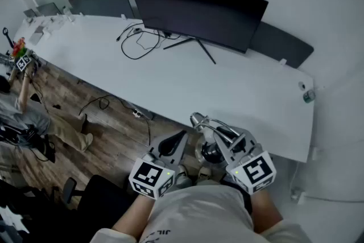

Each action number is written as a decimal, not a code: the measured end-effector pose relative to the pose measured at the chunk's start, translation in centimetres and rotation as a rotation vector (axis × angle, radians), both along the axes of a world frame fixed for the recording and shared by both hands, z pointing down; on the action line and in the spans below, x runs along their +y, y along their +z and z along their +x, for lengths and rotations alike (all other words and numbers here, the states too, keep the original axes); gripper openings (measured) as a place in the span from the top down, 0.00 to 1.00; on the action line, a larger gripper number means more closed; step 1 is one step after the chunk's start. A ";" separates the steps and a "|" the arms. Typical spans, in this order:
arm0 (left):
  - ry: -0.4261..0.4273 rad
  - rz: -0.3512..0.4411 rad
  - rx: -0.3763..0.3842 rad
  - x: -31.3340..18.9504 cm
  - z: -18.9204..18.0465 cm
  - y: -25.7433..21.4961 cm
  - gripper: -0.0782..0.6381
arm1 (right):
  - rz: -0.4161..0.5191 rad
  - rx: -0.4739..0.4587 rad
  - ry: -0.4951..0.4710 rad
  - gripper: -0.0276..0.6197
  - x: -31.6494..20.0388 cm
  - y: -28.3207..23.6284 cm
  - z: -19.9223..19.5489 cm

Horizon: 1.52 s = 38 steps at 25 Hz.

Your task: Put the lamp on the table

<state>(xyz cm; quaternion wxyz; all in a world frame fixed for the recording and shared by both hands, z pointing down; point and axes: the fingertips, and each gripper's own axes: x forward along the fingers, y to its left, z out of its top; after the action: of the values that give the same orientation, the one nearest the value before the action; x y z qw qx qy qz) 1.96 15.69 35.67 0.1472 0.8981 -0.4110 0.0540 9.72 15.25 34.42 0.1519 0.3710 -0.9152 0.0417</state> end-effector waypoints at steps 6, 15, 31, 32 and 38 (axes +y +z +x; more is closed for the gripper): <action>0.000 -0.003 -0.002 0.1 0.2 -0.2 0.89 | -0.001 -0.003 -0.010 0.88 0.1 -0.1 -0.1; -0.005 -0.001 0.004 0.4 -0.2 -0.3 0.89 | -0.011 -0.002 0.003 0.88 0.3 0.0 -0.2; 0.000 0.011 0.026 1.2 -4.1 -0.7 0.89 | -0.012 -0.012 0.054 0.88 0.4 0.0 -2.5; 0.002 0.014 0.029 1.3 -4.4 -0.7 0.89 | -0.010 -0.015 0.059 0.88 0.3 -0.1 -2.8; 0.011 0.012 0.033 1.2 -6.1 -0.1 0.89 | -0.011 -0.014 0.067 0.88 0.0 -0.4 -4.4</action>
<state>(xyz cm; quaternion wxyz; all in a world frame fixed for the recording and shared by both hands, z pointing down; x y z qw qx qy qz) -4.10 16.87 35.52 0.1481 0.9021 -0.4037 0.0373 5.29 15.26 33.98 0.1458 0.4003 -0.9031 0.0542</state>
